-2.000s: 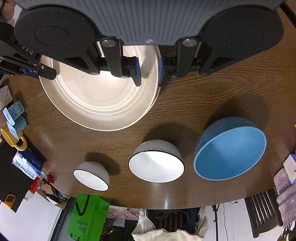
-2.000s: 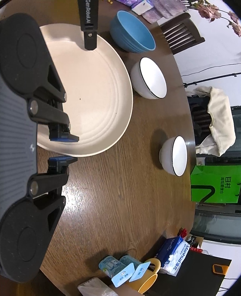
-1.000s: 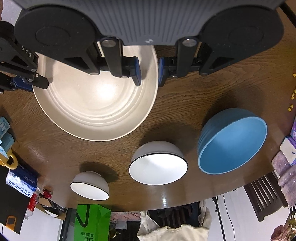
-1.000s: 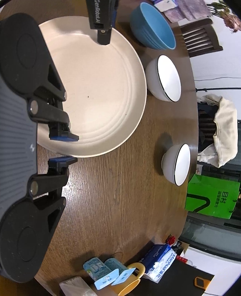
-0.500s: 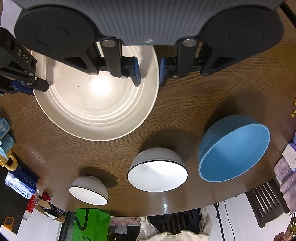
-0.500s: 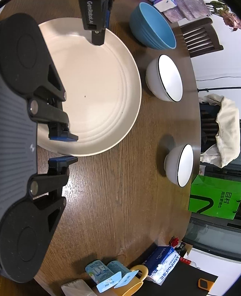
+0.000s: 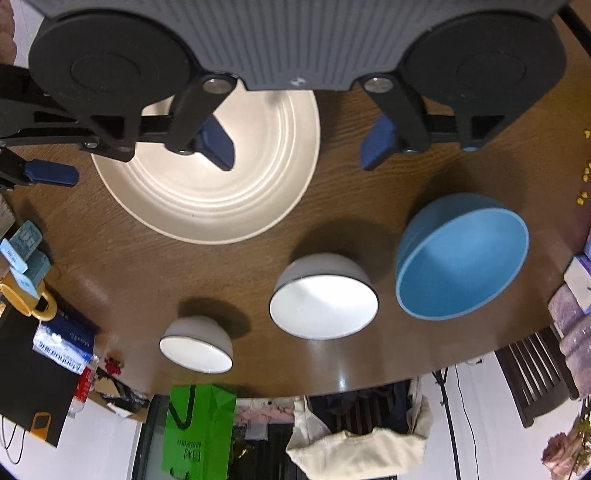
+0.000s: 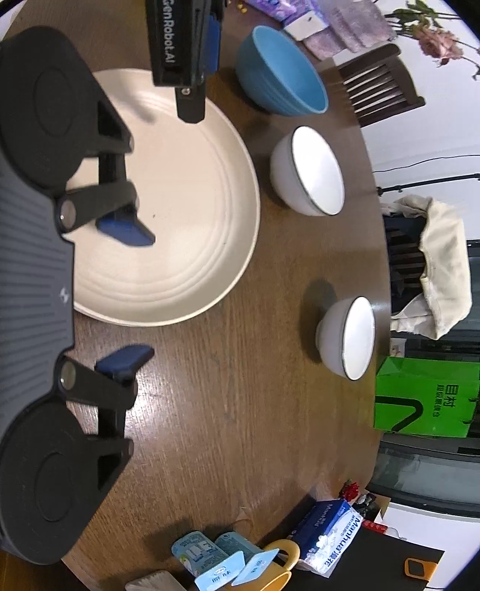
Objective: Organize plates and bowls
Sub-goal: 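Open both grippers to release the cream plate on the stack, then withdraw both tools from the stacked cream plates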
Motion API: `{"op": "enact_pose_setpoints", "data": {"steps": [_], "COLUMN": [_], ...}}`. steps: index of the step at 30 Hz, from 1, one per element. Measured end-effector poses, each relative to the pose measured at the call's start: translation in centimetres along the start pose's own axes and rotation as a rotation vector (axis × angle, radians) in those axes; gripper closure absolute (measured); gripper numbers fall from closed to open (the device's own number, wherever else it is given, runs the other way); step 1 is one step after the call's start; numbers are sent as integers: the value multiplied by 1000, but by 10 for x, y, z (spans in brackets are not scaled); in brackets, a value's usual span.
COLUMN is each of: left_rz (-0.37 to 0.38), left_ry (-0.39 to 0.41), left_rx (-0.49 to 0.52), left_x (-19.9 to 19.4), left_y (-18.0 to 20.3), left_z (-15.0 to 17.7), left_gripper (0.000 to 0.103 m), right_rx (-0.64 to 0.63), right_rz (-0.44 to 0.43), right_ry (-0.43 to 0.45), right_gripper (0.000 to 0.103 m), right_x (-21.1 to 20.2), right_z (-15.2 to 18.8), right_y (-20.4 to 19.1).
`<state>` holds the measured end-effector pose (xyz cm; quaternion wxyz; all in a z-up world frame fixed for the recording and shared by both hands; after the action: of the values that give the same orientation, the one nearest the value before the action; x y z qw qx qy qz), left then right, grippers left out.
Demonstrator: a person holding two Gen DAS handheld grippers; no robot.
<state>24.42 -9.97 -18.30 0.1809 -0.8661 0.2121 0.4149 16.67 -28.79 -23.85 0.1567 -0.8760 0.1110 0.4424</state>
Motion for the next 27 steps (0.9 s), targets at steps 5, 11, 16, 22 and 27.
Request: {"op": "enact_pose_setpoints", "data": {"steps": [5,11,16,22,27], "left_rz": [21,34,34,27,26], "left_ry": [62,105,134,143,119], "left_rx": [-32,-70,-84,-118,-162], "left_x": [-18,-42,-61,-77,-80], "left_y": [-12,-24,-29,-37,-37], "left_z": [-3,-2,4,21,36], "left_gripper": [0,0,0,0,0], "right_rx": [18,19,0,5,-7], "right_rz": [-32,-56,-92,-105,-79], "right_ry": [6,17,24,47,56], "right_gripper": [4,0,0,0,0], "right_x": [-13,-35,-56,-71,-73], "right_z": [-6,-12,-15,-10,-5], "right_y": [1,-1,-5,-11,-20]}}
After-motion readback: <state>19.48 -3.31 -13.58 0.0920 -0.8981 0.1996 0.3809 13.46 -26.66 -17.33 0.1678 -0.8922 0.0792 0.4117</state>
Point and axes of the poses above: each gripper's, at about its wrist camera, not at the fingertips, and x roughly the way its jaws point, y to its right, z to its underside, the point moved 8 cm from there along x, roughly the way its jaws point, and after that the axes turned 14 degrees about x, right-handed, at the moved point
